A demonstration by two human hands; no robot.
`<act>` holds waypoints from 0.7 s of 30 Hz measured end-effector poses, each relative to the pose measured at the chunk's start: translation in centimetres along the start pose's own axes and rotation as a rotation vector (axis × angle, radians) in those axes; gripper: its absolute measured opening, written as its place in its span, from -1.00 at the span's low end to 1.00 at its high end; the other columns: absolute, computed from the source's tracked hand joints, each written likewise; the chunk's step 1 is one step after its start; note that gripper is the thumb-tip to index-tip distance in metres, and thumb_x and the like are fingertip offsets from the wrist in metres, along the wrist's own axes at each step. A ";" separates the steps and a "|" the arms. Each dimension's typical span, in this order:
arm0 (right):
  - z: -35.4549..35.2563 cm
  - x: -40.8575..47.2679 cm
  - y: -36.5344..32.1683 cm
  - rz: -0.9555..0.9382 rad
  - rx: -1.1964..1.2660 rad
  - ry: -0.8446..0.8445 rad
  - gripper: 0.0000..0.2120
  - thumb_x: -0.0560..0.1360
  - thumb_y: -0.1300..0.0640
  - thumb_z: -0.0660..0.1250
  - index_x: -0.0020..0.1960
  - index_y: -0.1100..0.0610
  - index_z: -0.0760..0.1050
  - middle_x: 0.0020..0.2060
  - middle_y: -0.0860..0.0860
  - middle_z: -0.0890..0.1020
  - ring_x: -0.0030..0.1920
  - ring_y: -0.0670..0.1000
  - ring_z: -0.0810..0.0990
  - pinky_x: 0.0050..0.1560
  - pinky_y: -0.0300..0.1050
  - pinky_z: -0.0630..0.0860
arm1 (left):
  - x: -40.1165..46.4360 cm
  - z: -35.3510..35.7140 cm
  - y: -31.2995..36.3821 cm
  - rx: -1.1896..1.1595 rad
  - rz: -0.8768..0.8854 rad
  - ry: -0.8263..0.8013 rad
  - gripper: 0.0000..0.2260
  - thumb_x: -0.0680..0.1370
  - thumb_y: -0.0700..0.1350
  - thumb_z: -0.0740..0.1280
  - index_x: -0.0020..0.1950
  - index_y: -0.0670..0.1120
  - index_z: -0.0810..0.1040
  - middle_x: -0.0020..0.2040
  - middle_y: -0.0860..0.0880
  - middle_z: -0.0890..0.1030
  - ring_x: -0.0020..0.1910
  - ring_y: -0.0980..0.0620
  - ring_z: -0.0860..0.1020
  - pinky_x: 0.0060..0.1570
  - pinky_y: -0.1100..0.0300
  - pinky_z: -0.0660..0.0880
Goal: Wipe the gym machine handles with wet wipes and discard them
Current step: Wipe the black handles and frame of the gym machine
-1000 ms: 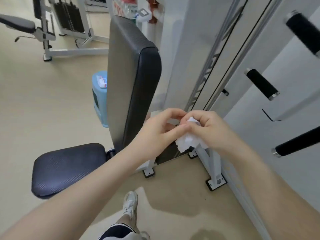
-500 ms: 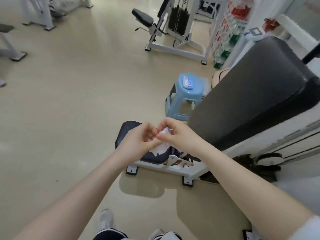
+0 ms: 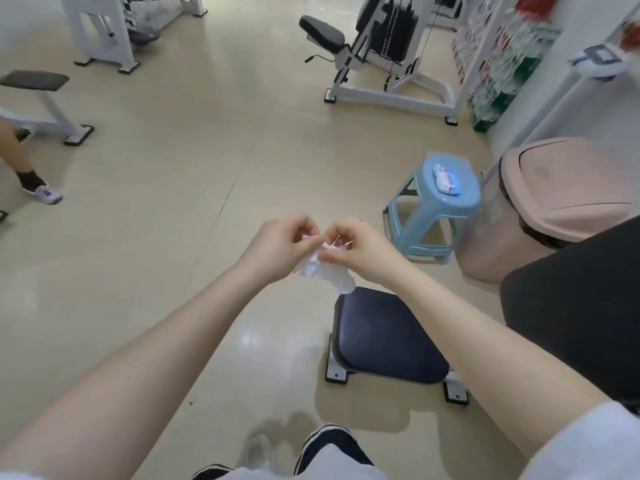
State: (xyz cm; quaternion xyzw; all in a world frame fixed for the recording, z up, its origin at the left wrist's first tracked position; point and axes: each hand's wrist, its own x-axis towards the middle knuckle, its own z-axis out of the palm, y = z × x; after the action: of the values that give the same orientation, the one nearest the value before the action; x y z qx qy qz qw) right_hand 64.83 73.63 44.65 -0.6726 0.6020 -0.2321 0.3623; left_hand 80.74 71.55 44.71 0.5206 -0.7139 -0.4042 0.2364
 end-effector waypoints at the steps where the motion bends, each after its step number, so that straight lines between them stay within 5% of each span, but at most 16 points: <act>1: 0.3 1.9 -0.6 0.022 0.014 0.037 -0.94 0.42 0.10 0.39 -0.18 0.04 0.51 -0.29 -0.14 0.50 -0.25 -0.20 0.44 -0.29 -0.39 0.32 | 1.7 -1.3 -0.6 0.003 0.008 -0.006 -0.95 0.51 -0.11 0.31 -0.14 -0.05 0.52 -0.38 0.07 0.48 -0.48 0.20 0.38 -0.58 0.42 0.24; 6: -0.3 11.2 -1.3 0.100 0.118 0.099 -0.86 0.49 0.11 0.32 -0.24 -0.03 0.55 -0.35 -0.09 0.54 -0.34 -0.14 0.44 -0.33 -0.28 0.35 | 10.8 -6.4 -3.7 0.023 0.085 -0.052 -0.94 0.53 -0.12 0.28 -0.13 -0.05 0.50 -0.34 -0.01 0.53 -0.43 0.08 0.41 -0.57 0.38 0.24; 10: -0.9 21.4 -0.6 0.114 0.129 0.165 -0.79 0.50 0.13 0.26 -0.29 -0.04 0.52 -0.40 -0.11 0.50 -0.35 -0.11 0.42 -0.31 -0.23 0.34 | 20.3 -9.6 -6.7 -0.014 0.105 -0.081 -0.92 0.51 -0.07 0.33 -0.11 -0.06 0.49 -0.36 0.01 0.51 -0.51 0.22 0.37 -0.57 0.42 0.22; 17: -7.0 44.0 -1.9 0.148 0.204 0.249 -0.84 0.54 0.08 0.22 -0.20 0.06 0.47 -0.37 -0.08 0.49 -0.37 -0.09 0.40 -0.34 -0.20 0.33 | 42.5 -18.1 -7.6 -0.453 -0.052 -0.222 -0.72 0.46 0.02 0.39 -0.01 -0.18 0.56 -0.11 -0.06 0.65 -0.15 0.03 0.61 0.00 0.14 0.52; 21: -11.4 55.3 -3.8 0.156 0.210 0.295 -0.87 0.53 0.13 0.25 -0.20 0.08 0.45 -0.50 -0.14 0.45 -0.50 -0.21 0.37 -0.45 -0.29 0.27 | 54.2 -23.0 -6.8 -0.437 -0.008 -0.283 -0.74 0.46 -0.11 0.41 0.05 -0.23 0.52 -0.04 -0.10 0.67 -0.17 0.02 0.65 -0.08 0.16 0.58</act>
State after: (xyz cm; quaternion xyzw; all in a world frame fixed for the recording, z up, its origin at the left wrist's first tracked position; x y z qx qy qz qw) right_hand 67.99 17.22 47.88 -0.5410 0.6714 -0.3608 0.3555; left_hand 83.21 12.44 47.51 0.3981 -0.6336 -0.6187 0.2394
